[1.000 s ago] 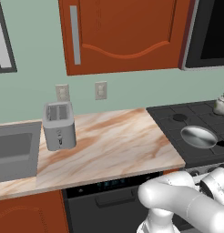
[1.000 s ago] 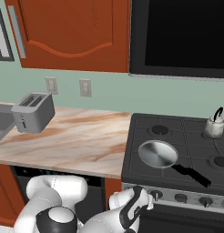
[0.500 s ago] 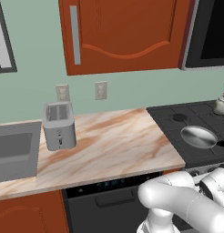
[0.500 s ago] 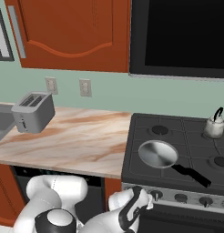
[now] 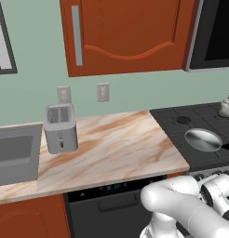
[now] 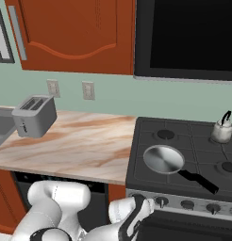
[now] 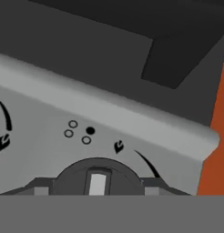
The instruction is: Pick the pan from the cabinet and place it on the stove. Then turn on the stove burner for the pan.
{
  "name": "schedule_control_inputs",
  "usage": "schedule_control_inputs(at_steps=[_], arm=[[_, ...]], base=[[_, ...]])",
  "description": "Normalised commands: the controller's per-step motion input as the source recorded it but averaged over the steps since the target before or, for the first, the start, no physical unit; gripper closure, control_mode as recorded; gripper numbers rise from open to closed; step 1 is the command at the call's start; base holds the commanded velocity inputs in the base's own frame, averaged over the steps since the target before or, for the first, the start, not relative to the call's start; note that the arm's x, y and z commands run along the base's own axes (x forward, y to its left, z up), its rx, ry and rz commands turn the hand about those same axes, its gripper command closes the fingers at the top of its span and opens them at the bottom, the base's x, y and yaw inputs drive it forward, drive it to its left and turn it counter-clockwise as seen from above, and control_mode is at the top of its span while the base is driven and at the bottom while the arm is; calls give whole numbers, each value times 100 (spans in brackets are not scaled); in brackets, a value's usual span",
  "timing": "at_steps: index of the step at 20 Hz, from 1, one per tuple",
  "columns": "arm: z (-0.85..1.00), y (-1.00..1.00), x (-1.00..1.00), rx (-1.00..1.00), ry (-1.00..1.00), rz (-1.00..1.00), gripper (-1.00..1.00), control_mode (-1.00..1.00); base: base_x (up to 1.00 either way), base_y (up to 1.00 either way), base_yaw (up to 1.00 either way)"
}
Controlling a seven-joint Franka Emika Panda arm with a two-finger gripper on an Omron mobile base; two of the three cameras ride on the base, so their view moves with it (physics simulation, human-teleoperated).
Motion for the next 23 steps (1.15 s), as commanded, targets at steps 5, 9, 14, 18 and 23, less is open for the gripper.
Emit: schedule_control_inputs(at_steps=[5,9,14,18,23], arm=[[10,0,-3,-38,-6,13,100,-100],[2,0,-1,-41,-8,16,100,-100],[6,0,-4,-40,-8,15,100,-100],[5,0,-4,-39,-7,15,100,-100],[0,0,-7,-36,-2,11,100,-100]], base=[[0,0,0],[0,0,0],[0,0,0],[0,0,0],[0,0,0]])
